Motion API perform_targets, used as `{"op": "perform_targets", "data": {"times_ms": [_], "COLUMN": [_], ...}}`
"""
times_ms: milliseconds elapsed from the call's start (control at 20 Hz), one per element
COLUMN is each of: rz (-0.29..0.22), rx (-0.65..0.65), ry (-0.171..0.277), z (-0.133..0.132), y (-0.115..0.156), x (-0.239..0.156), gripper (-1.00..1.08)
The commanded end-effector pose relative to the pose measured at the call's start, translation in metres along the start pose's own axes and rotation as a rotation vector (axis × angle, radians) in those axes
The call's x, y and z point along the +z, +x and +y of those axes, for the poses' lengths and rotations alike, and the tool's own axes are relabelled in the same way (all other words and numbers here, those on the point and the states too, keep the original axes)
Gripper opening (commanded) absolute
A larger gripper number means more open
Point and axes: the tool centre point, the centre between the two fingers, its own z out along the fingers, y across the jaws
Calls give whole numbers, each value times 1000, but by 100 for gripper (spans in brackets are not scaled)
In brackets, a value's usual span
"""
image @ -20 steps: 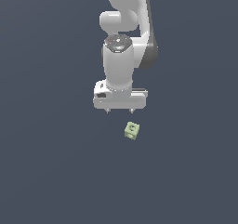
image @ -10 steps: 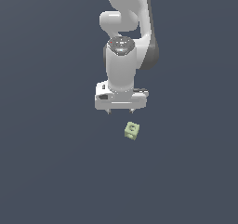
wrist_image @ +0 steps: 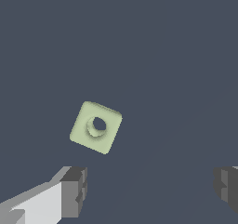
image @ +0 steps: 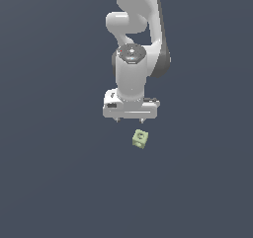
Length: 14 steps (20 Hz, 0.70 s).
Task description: Pick up the object and move it to a goal position.
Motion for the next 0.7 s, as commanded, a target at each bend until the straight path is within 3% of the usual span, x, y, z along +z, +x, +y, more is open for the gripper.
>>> {"op": "perform_targets", "data": {"times_ms": [0,650], "rz": [-1,-8], "rx": [30,276], "ry": [1,1], "z": [-4,-39], "y": [2,11], "x": [6,55], "gripper": [100,100]}}
